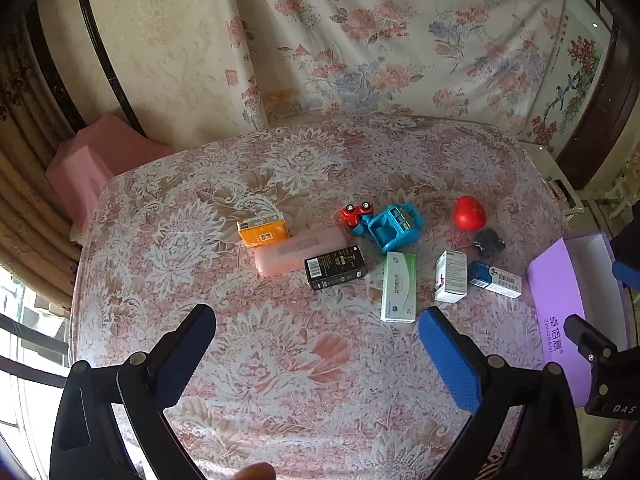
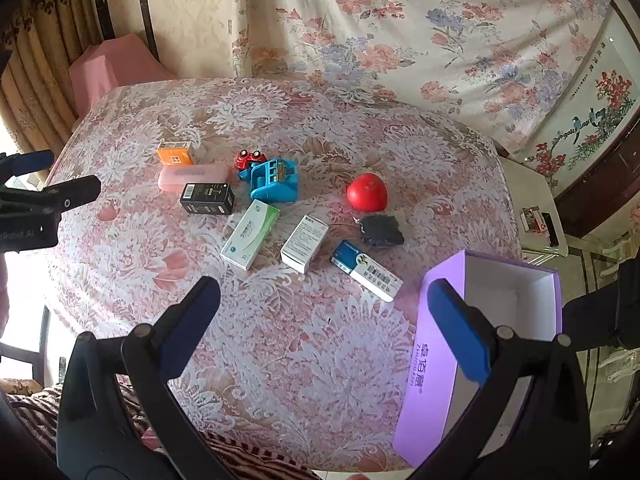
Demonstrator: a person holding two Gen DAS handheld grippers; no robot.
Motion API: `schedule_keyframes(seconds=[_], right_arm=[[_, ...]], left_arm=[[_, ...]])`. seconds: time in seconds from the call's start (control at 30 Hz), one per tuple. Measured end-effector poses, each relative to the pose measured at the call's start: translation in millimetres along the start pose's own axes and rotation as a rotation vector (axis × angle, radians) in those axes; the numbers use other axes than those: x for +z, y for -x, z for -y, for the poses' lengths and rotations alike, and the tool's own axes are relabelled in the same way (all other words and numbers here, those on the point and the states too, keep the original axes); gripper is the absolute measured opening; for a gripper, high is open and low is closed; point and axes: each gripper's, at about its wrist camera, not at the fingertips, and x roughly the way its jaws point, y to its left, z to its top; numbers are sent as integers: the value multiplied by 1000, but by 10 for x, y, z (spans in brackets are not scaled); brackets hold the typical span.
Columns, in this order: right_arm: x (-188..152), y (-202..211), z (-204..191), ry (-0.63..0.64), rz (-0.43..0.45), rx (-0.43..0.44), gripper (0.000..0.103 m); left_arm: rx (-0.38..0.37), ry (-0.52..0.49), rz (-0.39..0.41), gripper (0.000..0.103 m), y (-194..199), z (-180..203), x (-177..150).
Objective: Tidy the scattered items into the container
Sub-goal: 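Move both tools over the scattered items on the bed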
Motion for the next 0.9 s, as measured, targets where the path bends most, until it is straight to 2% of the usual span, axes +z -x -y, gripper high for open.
schedule_keyframes(seconds=[0.37, 0.9], right_arm=[[78, -105, 41, 2, -17, 0, 103], [22, -172, 184, -22, -28, 17, 103]], left_arm=[[7, 22, 62, 102, -86, -63, -65], [-8, 54, 34, 102, -197, -143, 50]])
